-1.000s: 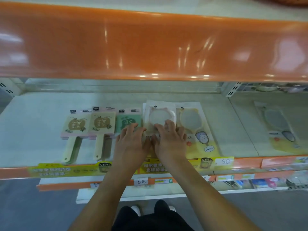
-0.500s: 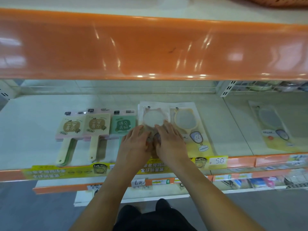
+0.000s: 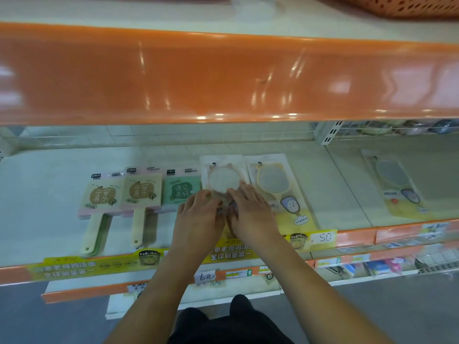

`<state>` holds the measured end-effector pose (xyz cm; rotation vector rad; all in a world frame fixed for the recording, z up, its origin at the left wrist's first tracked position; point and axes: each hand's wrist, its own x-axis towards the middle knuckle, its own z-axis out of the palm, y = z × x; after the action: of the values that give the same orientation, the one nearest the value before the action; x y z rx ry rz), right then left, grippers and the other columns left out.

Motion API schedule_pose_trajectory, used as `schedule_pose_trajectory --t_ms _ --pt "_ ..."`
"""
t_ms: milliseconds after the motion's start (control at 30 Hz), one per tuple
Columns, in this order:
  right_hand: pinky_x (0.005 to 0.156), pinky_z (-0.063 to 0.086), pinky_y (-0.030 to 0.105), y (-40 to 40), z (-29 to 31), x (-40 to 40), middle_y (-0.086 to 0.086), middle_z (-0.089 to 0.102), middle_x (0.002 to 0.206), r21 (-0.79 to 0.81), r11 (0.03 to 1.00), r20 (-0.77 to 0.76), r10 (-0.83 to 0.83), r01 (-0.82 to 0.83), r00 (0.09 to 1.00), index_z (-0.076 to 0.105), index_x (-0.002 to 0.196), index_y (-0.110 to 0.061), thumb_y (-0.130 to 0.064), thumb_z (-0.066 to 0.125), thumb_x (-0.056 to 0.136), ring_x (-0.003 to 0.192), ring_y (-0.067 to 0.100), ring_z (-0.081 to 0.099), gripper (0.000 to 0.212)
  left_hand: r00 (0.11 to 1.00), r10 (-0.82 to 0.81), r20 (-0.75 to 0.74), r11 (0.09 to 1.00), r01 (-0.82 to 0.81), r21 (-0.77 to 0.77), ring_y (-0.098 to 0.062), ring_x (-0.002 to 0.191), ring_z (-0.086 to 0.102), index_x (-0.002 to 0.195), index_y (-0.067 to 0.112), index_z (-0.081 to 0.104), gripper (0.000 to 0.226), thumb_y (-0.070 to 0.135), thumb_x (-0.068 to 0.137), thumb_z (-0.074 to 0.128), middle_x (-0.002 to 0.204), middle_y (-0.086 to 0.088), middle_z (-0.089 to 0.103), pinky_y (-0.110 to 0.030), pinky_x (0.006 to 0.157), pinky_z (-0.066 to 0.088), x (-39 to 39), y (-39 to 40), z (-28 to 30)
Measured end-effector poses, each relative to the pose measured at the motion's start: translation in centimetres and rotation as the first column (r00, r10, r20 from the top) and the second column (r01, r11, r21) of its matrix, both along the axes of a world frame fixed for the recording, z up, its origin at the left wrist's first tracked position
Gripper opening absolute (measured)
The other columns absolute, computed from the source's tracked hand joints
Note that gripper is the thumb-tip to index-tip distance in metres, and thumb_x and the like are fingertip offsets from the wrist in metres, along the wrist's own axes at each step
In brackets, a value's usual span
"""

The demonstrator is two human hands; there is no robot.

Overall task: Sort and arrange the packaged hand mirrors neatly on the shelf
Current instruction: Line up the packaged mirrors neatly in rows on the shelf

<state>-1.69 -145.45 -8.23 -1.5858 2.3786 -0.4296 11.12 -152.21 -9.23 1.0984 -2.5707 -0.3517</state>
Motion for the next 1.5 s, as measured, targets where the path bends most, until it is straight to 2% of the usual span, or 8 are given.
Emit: schedule_pose_trajectory --t_ms 167,300,433,533,667,900,1200,1500 --pt "0.119 0.020 0.040 0.0 -0.1 0.2 0.006 0.020 0.161 -0.004 1.000 0.008 -0.028 0.029 1.000 0.038 0.147 -0.024 -0.029 0.047 0.097 0.148 0.026 0.017 0.050 1.000 -0.007 0.007 1.000 0.007 -0.021 -0.031 0.096 0.060 0.098 0.015 0.065 0.026 0.018 0.073 0.073 0.106 -0.005 0.061 -0.040 0.075 0.047 0.1 -0.4 0.2" --pt "0.119 0.020 0.041 0.4 0.4 0.8 0.009 0.021 0.161 -0.060 0.993 0.054 -0.096 0.099 0.994 0.036 0.148 -0.025 -0.030 0.046 0.097 0.148 0.028 0.018 0.053 1.000 -0.023 -0.014 0.999 0.023 0.043 -0.030 0.113 0.053 0.115 0.019 0.060 0.035 0.023 0.081 0.064 0.121 -0.002 0.057 -0.041 0.088 0.043 0.2 -0.6 0.7" --pt "0.114 0.030 0.048 0.6 0.7 1.1 0.013 0.036 0.154 -0.168 0.958 0.056 -0.227 0.233 0.972 0.047 0.142 -0.022 -0.046 0.023 0.087 0.144 0.036 0.027 0.065 0.999 -0.041 -0.030 0.998 0.042 0.036 -0.034 0.119 0.051 0.117 0.018 0.060 0.040 0.032 0.081 0.053 0.131 -0.008 0.054 -0.048 0.094 0.042 0.0 -1.3 0.9" --pt "0.107 0.039 0.050 1.0 0.4 0.6 0.016 0.048 0.144 -0.204 0.939 0.027 -0.278 0.278 0.960 0.054 0.135 -0.017 -0.045 0.028 0.087 0.137 0.038 0.039 0.061 0.996 -0.067 -0.063 0.997 0.070 0.043 -0.036 0.120 0.050 0.118 0.017 0.062 0.052 0.041 0.079 0.037 0.132 -0.009 0.053 -0.050 0.094 0.042 -0.8 -1.1 1.3" --pt "0.102 0.043 0.050 1.8 0.2 -0.7 0.015 0.053 0.136 -0.205 0.927 0.002 -0.319 0.313 0.948 0.057 0.130 -0.017 -0.044 0.033 0.089 0.129 0.038 0.047 0.055 0.994 -0.111 -0.018 0.989 0.112 0.095 -0.028 0.134 0.035 0.131 0.022 0.052 0.045 0.036 0.088 0.047 0.146 -0.004 0.040 -0.045 0.105 0.031 -2.5 -0.5 1.5" --pt "0.098 0.047 0.050 3.8 -0.2 -4.3 0.013 0.059 0.130 -0.245 0.894 0.033 -0.380 0.376 0.924 0.062 0.124 -0.018 -0.044 0.036 0.087 0.123 0.038 0.053 0.053 0.987 -0.158 -0.011 0.984 0.158 0.077 -0.031 0.128 0.045 0.128 0.020 0.056 0.046 0.029 0.082 0.061 0.140 -0.006 0.047 -0.045 0.099 0.038 -6.6 1.0 1.5" --pt "0.109 0.035 0.047 9.2 -0.5 -14.8 0.006 0.044 0.146 -0.171 0.878 0.040 -0.448 0.448 0.893 0.050 0.137 -0.026 -0.043 0.043 0.092 0.139 0.031 0.035 0.049 0.984 -0.169 0.062 0.980 0.161 0.115 -0.021 0.138 0.029 0.138 0.027 0.043 0.047 0.036 0.092 0.050 0.151 0.003 0.033 -0.041 0.107 0.029 -17.5 6.2 2.0" --pt "0.108 0.032 0.055 15.7 -0.8 -25.7 0.011 0.042 0.145 -0.170 0.858 0.041 -0.485 0.484 0.874 0.053 0.134 -0.028 -0.041 0.048 0.090 0.138 0.040 0.032 0.046 0.973 -0.204 0.104 0.970 0.186 0.155 -0.021 0.137 0.031 0.140 0.026 0.041 0.048 0.035 0.093 0.049 0.151 0.002 0.032 -0.039 0.107 0.030 -28.8 12.6 2.0"
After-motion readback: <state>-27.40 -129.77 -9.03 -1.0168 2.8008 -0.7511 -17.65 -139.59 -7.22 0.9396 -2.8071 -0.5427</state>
